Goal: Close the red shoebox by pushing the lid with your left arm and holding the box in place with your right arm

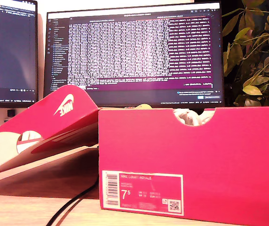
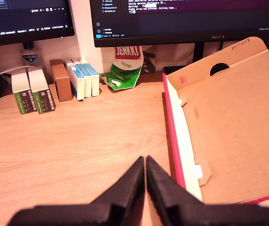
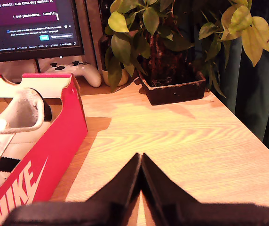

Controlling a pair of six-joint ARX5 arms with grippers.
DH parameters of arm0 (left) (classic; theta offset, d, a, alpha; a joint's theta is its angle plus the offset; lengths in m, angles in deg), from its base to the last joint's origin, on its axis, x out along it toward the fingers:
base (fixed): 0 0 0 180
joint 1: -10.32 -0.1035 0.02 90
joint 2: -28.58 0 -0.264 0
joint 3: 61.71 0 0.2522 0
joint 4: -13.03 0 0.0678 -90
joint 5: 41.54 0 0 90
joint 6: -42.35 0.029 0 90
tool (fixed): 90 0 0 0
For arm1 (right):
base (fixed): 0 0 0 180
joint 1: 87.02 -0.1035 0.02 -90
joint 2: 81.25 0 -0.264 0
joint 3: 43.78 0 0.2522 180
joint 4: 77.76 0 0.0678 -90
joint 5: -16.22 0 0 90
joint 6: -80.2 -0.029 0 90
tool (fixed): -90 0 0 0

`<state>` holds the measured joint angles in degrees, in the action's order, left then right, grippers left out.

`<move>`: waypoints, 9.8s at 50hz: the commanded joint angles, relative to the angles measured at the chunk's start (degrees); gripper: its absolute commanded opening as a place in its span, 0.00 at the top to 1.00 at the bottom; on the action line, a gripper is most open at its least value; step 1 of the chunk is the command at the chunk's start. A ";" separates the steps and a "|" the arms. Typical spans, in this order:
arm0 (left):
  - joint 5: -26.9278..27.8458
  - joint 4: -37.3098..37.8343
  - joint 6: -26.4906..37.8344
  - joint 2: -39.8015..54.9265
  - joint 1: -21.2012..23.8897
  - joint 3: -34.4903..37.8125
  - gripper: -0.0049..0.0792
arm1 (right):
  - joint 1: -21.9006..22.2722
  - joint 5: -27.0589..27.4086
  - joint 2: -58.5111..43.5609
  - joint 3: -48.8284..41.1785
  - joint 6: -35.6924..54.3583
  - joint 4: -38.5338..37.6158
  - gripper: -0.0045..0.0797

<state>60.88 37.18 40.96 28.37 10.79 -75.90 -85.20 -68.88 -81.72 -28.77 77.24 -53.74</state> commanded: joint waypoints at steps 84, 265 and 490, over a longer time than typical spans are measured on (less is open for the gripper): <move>12.20 -3.85 -21.75 12.52 -0.09 -14.73 0.96 | 0.07 -17.25 -6.86 16.04 -19.43 1.95 0.96; 59.06 30.45 -3.23 91.08 1.75 -68.63 0.96 | -18.23 -25.77 -83.30 35.30 -7.76 -14.08 0.96; 24.13 65.02 9.33 115.89 4.83 -112.72 0.96 | -18.69 -19.58 -91.65 42.27 0.79 -11.43 0.96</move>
<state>82.72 101.16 50.23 144.15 10.63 -187.52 -99.86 -84.92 -173.54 13.61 78.49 -62.64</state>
